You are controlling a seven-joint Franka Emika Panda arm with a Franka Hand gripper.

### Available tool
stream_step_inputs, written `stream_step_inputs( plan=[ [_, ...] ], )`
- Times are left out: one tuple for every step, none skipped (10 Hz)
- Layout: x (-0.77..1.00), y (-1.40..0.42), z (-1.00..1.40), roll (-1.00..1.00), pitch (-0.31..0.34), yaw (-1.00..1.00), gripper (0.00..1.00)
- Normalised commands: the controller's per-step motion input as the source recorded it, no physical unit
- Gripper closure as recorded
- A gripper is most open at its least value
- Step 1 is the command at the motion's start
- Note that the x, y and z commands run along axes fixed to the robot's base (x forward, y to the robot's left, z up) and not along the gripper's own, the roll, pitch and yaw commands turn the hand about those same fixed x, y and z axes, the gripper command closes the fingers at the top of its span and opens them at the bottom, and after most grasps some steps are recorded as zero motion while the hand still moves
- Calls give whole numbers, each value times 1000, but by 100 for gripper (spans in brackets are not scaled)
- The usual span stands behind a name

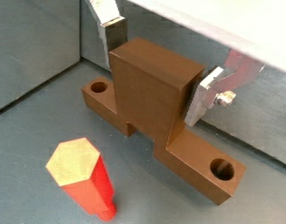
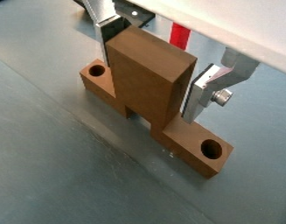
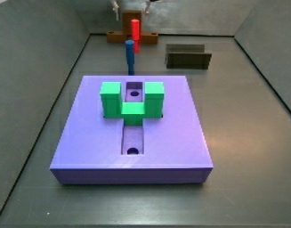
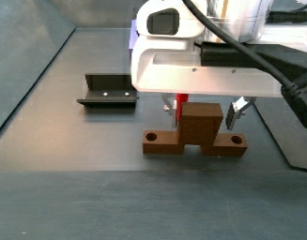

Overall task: Pick up the brown object. Move up. Move to above the board. Insert the brown object.
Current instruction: Pick up the brown object.

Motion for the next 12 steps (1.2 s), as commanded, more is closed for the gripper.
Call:
stream_step_inputs(
  plan=[
    [0, 0, -231, -9, -76, 0, 0],
    [0, 0, -186, -26, -74, 0, 0],
    [0, 20, -177, -19, -63, 0, 0],
    [-17, 51, -234, -10, -60, 0, 0],
    [0, 29, -117, -26, -51, 0, 0],
    [0, 0, 0, 0, 0, 0, 0],
    [0, 0, 0, 0, 0, 0, 100],
    [0, 0, 0, 0, 0, 0, 100],
    [0, 0, 0, 0, 0, 0, 100],
    [0, 0, 0, 0, 0, 0, 100],
    [0, 0, 0, 0, 0, 0, 100],
    [0, 0, 0, 0, 0, 0, 100]
  ],
)
